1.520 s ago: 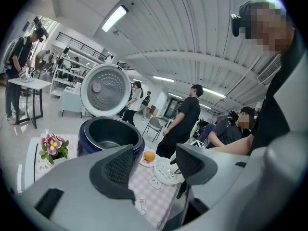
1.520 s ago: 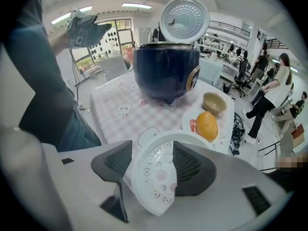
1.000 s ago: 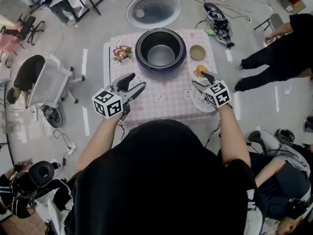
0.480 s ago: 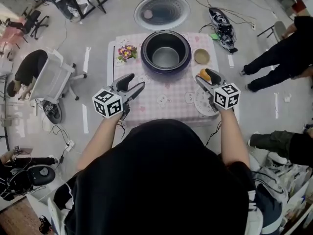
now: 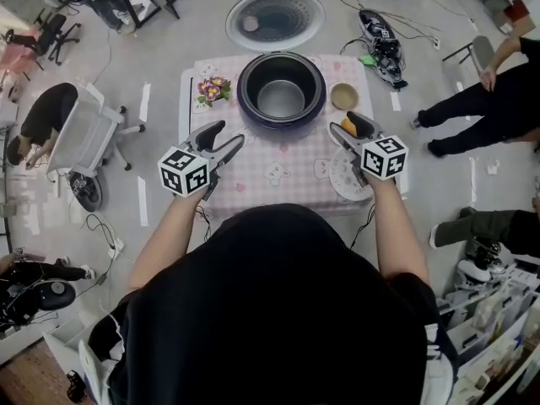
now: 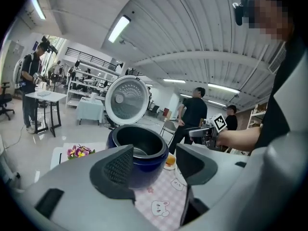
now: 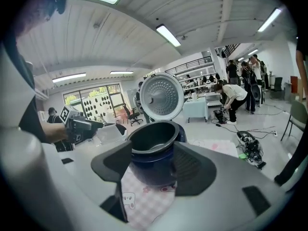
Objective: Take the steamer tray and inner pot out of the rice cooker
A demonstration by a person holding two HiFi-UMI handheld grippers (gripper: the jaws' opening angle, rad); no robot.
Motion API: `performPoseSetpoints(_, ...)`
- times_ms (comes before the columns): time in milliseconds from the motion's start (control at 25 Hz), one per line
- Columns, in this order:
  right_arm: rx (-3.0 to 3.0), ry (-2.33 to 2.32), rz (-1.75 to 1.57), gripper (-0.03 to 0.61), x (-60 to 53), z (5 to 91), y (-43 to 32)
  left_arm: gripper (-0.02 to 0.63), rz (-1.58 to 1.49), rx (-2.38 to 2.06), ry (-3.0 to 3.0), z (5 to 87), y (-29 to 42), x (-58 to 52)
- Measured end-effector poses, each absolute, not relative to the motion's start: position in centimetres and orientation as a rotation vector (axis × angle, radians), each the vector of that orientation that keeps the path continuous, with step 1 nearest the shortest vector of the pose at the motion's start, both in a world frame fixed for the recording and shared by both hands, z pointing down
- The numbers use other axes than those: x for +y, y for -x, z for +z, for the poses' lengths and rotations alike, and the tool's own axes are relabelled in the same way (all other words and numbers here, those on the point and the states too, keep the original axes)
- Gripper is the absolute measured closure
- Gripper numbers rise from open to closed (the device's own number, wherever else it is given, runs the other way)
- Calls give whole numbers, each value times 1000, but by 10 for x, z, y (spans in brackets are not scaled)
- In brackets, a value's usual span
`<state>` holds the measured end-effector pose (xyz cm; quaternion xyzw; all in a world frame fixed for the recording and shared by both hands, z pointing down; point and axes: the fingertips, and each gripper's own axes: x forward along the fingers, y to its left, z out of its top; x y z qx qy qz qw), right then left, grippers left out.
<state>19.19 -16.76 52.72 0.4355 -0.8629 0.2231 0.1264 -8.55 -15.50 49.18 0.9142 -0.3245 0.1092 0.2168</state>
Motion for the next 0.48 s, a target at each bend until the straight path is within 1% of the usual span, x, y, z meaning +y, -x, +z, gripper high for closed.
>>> performPoseSetpoints(480,-2513,-1234,769,302,-225,556,-185,329,377,-919,-2458,536,64,-209)
